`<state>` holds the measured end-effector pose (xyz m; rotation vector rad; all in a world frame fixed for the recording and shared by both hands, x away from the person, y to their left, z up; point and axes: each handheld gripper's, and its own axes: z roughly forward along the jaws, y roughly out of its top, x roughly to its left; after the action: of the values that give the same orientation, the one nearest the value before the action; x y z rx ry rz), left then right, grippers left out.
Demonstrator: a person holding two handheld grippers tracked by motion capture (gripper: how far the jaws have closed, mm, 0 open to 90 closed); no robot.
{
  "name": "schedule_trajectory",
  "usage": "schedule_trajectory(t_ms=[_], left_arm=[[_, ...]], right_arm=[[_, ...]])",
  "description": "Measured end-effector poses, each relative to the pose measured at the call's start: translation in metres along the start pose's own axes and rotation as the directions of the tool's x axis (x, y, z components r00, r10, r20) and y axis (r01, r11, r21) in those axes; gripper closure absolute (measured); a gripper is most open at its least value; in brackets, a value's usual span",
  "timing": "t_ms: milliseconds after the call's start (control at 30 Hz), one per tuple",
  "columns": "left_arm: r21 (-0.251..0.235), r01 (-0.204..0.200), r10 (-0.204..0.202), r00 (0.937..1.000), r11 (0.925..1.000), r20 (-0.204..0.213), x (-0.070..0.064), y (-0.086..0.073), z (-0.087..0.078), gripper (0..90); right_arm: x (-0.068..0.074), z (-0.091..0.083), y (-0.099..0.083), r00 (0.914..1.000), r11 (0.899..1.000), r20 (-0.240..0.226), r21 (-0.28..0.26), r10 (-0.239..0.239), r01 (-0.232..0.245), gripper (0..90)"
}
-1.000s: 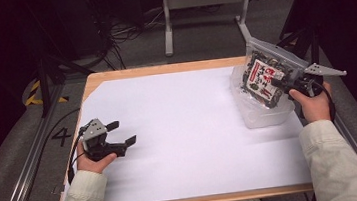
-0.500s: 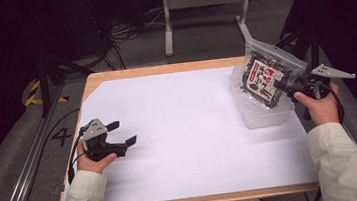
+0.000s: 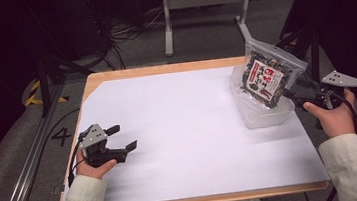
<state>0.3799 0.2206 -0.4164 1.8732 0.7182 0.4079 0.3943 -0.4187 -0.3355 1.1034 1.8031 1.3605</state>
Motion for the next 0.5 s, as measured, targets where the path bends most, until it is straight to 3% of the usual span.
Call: schedule_trajectory(t_ms=[167, 367, 500], left_arm=[[-0.009, -0.006, 0.006, 0.9999, 0.9999, 0.008, -0.005, 0.001, -0.007, 12.8], [-0.018, -0.021, 0.022, 0.9996, 0.9996, 0.017, -0.012, 0.002, -0.010, 12.8], [-0.020, -0.021, 0.021, 0.9997, 0.9996, 0.013, -0.014, 0.003, -0.014, 13.1]], right_arm=[[0.019, -0.016, 0.000, 0.9999, 0.999, 0.013, -0.031, -0.007, 0.007, 25.4], [0.050, -0.022, 0.003, 0.9960, 0.998, -0.076, -0.050, -0.047, 0.043, 25.0], [0.068, -0.020, 0.005, 0.9887, 0.997, -0.136, -0.050, -0.063, 0.056, 24.0]])
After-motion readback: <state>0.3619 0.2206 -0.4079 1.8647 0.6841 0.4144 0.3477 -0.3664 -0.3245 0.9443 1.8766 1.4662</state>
